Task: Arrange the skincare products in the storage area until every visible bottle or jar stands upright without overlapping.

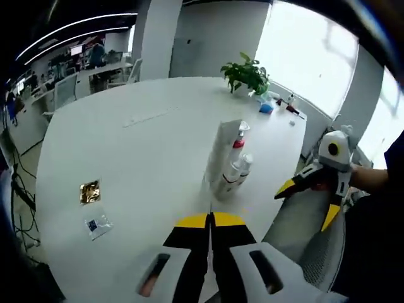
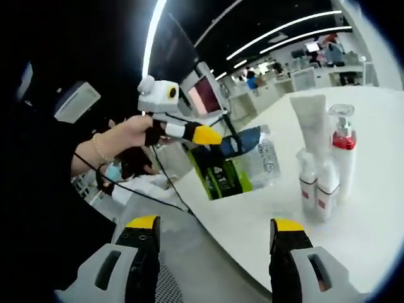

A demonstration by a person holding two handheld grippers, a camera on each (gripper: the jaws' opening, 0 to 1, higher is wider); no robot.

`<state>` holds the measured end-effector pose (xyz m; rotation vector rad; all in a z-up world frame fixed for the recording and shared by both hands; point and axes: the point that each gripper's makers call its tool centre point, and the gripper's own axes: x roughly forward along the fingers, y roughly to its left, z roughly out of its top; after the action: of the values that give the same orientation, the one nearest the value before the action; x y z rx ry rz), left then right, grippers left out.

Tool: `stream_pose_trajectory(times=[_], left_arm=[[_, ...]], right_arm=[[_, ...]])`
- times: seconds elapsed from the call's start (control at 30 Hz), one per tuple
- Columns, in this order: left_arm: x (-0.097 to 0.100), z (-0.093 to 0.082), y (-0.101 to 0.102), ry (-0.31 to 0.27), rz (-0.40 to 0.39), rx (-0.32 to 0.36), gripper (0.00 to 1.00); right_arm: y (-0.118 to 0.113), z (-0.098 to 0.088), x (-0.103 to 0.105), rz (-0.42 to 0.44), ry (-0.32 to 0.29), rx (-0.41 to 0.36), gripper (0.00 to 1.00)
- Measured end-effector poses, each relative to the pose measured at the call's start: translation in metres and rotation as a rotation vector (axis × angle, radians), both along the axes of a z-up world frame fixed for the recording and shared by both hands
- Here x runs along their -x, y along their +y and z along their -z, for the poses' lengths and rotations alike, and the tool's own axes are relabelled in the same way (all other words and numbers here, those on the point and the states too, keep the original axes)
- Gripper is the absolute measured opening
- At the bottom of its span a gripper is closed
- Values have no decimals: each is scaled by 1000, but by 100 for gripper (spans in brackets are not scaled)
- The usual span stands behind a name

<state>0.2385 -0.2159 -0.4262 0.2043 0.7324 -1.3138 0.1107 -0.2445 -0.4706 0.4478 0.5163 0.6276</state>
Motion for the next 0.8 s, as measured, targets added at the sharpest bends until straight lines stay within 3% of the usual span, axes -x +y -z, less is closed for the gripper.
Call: stream_pose_trajectory(times=[0.07,0.17,0.2,0.37,0.43,0.57,0.73,0.8], left_arm=[[5,-24,-5,29,-8,79,1],[12,-56,-10,58,-3,184,1],[15,-63,-12,83,-5,212,1],[25,-108,-17,144,10,362,1],[35,-124,-21,195,28,428,1],[45,-140,-24,249,42,507,1],[56,-170,-20,435,43,713,1],[56,-175,-18,470,29,757,1]], right_arm=[[5,-4,-7,-3,-3,-43,74],[16,-4,-14,-36,-11,-17,74],[20,-7,-18,-46,-16,-41,74],[31,-43,-40,-31,-89,-242,74],[28,-60,-50,-5,-121,-344,75],[16,-90,-69,74,-170,-529,72],[1,-125,-81,116,-264,-691,60],[-1,-139,-80,107,-301,-739,54]])
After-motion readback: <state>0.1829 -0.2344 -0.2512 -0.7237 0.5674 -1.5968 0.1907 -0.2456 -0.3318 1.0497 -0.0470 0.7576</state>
